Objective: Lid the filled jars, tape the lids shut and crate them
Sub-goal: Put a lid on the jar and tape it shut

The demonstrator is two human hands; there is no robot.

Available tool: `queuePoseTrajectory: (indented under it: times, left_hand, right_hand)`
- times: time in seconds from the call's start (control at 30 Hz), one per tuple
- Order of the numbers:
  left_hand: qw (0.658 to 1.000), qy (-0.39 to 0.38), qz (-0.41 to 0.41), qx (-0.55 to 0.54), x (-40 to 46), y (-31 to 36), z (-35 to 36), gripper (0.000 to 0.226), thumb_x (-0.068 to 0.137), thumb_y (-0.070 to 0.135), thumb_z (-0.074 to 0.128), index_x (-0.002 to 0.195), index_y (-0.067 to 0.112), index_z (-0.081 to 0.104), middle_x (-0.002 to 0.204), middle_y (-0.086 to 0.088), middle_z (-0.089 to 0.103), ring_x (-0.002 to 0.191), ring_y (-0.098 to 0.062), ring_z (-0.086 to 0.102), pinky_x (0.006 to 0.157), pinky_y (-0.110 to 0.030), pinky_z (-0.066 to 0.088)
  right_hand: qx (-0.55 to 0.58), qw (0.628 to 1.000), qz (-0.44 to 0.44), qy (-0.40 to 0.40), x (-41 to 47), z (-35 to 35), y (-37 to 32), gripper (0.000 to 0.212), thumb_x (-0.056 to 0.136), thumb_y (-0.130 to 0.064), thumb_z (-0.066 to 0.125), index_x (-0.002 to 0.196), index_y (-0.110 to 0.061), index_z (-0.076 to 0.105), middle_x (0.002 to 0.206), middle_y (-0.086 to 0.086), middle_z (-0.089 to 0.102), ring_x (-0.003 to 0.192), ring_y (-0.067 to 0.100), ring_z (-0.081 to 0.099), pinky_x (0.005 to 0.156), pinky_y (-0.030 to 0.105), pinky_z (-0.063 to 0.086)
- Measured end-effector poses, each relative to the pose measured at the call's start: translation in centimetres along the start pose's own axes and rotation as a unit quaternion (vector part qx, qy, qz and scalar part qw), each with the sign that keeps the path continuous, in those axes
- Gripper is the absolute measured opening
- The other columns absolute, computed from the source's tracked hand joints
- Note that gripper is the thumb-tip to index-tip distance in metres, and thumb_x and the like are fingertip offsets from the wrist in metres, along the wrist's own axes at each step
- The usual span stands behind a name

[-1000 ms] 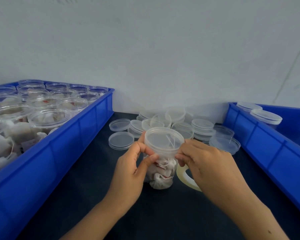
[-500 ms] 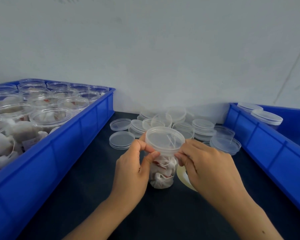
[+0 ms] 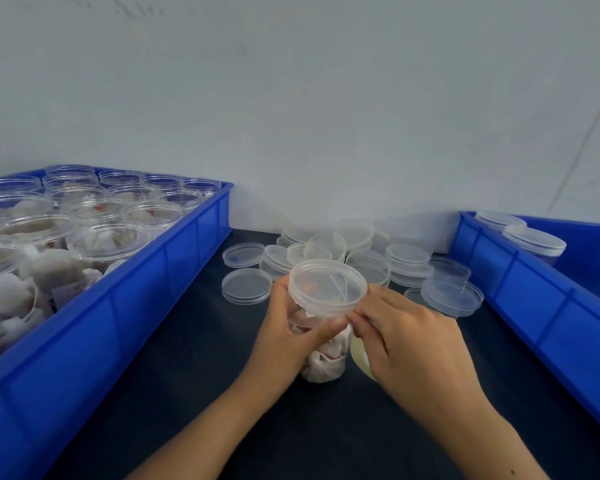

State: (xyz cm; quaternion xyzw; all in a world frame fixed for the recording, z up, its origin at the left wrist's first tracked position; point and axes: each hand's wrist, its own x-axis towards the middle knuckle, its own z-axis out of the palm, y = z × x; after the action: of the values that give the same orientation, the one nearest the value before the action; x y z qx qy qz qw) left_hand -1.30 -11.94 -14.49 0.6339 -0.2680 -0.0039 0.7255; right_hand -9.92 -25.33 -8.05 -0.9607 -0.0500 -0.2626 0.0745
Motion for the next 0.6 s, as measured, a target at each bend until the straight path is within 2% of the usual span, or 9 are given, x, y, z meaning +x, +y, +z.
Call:
queuePoseTrajectory:
  times: [0.07, 0.17, 0.23, 0.3, 0.37, 0.47, 0.53, 0.6]
  left_hand:
    - [0.999, 0.028, 0.017, 0.025, 0.1, 0.1, -0.2, 0.072, 0.056, 0.049, 0.081, 0.119, 0.030, 0.051, 0.112, 0.019, 0.067, 0.107, -0.001, 0.063, 0.085, -0.018, 0.051]
    - [0.995, 0.067, 0.042, 0.062, 0.2, 0.6, -1.1, 0.068, 0.054, 0.055, 0.081, 0.113, 0.035, 0.054, 0.109, 0.019, 0.068, 0.103, -0.003, 0.065, 0.083, -0.020, 0.053]
    - [0.989, 0.071, 0.063, 0.109, 0.3, 1.3, -2.0, 0.065, 0.054, 0.062, 0.079, 0.110, 0.039, 0.055, 0.108, 0.019, 0.068, 0.102, -0.004, 0.065, 0.083, -0.022, 0.054]
    - [0.983, 0.062, 0.076, 0.158, 0.5, 2.0, -3.0, 0.066, 0.056, 0.070, 0.076, 0.112, 0.042, 0.055, 0.110, 0.020, 0.067, 0.103, -0.002, 0.064, 0.081, -0.021, 0.053]
    - [0.978, 0.045, 0.068, 0.190, 0.5, 2.6, -3.5, 0.068, 0.054, 0.076, 0.073, 0.112, 0.044, 0.054, 0.110, 0.022, 0.066, 0.102, 0.002, 0.064, 0.080, -0.021, 0.053]
    - [0.979, 0.040, 0.052, 0.195, 0.4, 3.1, -3.4, 0.068, 0.050, 0.081, 0.071, 0.107, 0.047, 0.056, 0.107, 0.025, 0.066, 0.099, 0.006, 0.064, 0.078, -0.020, 0.052]
    - [0.978, 0.045, 0.052, 0.198, 0.4, 3.3, -3.3, 0.070, 0.047, 0.084, 0.069, 0.106, 0.049, 0.056, 0.107, 0.026, 0.066, 0.099, 0.007, 0.063, 0.076, -0.017, 0.052]
    - [0.977, 0.050, 0.053, 0.198, 0.5, 3.4, -3.3, 0.072, 0.046, 0.084, 0.070, 0.107, 0.048, 0.057, 0.107, 0.025, 0.067, 0.101, 0.005, 0.063, 0.080, -0.021, 0.053]
  right_hand:
    - [0.021, 1.000, 0.001, -0.019, 0.0, 0.0, 0.0, 0.031, 0.093, -0.039, 0.033, 0.084, -0.024, 0.060, 0.086, -0.013, 0.059, 0.066, 0.011, 0.056, 0.054, 0.032, 0.046]
    - [0.072, 0.996, 0.028, -0.037, 0.0, 0.0, -0.2, 0.034, 0.092, -0.045, 0.025, 0.094, -0.033, 0.057, 0.083, -0.017, 0.057, 0.075, 0.010, 0.056, 0.065, 0.028, 0.046]
    - [0.089, 0.992, 0.077, -0.054, 0.1, 0.2, 0.1, 0.038, 0.092, -0.054, 0.024, 0.112, -0.035, 0.049, 0.085, -0.013, 0.063, 0.079, 0.010, 0.060, 0.072, 0.028, 0.048]
    - [0.140, 0.972, 0.156, -0.102, 0.3, 0.2, 0.5, 0.052, 0.090, -0.064, 0.028, 0.130, -0.032, 0.037, 0.087, -0.006, 0.067, 0.083, 0.010, 0.063, 0.077, 0.030, 0.050]
    - [0.177, 0.958, 0.171, -0.149, 0.4, 0.1, 0.7, 0.056, 0.086, -0.067, 0.030, 0.127, -0.031, 0.045, 0.082, -0.004, 0.068, 0.078, 0.007, 0.064, 0.078, 0.030, 0.052]
    - [0.207, 0.947, 0.147, -0.197, 0.3, -0.2, 0.8, 0.041, 0.093, -0.060, 0.030, 0.108, -0.033, 0.057, 0.070, -0.004, 0.070, 0.066, 0.004, 0.061, 0.075, 0.029, 0.051]
    - [0.291, 0.913, 0.153, -0.242, 0.4, -0.6, 1.1, 0.040, 0.099, -0.050, 0.034, 0.102, -0.021, 0.061, 0.064, -0.001, 0.070, 0.057, 0.007, 0.054, 0.071, 0.032, 0.050]
    - [0.378, 0.862, 0.165, -0.296, 0.4, -1.2, 1.3, 0.045, 0.100, -0.044, 0.038, 0.095, -0.008, 0.064, 0.058, 0.004, 0.067, 0.052, 0.013, 0.050, 0.065, 0.029, 0.048]
